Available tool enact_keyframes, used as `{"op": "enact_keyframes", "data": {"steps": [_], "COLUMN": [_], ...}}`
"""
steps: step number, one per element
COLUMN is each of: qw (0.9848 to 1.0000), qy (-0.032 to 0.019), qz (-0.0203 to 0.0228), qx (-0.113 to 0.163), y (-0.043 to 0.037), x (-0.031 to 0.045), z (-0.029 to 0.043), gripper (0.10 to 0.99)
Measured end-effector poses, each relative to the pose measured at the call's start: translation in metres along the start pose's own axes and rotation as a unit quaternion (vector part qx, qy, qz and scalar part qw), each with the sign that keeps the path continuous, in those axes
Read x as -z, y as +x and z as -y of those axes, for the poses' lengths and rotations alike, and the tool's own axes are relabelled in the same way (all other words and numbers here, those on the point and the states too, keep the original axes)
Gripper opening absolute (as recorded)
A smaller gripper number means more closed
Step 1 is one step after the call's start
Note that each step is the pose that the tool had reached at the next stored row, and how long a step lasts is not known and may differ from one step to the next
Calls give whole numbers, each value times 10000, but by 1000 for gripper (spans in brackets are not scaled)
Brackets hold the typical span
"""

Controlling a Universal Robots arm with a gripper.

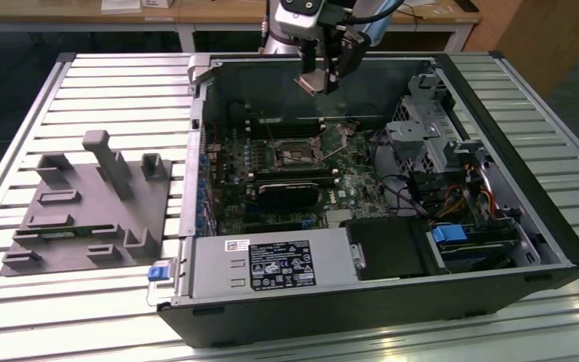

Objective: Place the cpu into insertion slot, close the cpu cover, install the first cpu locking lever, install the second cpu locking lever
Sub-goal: 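Place the cpu into insertion slot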

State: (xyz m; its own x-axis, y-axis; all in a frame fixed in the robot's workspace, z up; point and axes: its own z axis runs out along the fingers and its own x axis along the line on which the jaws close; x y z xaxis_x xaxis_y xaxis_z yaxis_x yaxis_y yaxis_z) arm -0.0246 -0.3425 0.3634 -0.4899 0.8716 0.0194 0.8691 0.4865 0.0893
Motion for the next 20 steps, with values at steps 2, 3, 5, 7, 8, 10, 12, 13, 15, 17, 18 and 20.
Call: {"op": "enact_keyframes", "data": {"steps": [2,3,5,7,8,10,12,13,15,17,18,20], "qw": [10000,10000,10000,10000,10000,10000,10000,10000,10000,10000,10000,10000], "qy": [0,0,-1,0,0,1,2,5,7,7,7,7], "qz": [3,3,3,4,5,6,8,15,17,18,18,19], "qx": [-28,-33,-38,-42,-44,-46,-48,-47,-47,-49,-52,-65], "y": [0,0,0,0,0,-1,-1,-1,-1,-1,-1,-1], "x": [-3,-4,-11,-18,-23,-29,-39,-46,-48,-50,-50,-51], "z": [0,0,1,2,2,3,4,4,4,5,5,5], "gripper": [537,537,537,537,537,537,537,537,537,537,537,537]}}
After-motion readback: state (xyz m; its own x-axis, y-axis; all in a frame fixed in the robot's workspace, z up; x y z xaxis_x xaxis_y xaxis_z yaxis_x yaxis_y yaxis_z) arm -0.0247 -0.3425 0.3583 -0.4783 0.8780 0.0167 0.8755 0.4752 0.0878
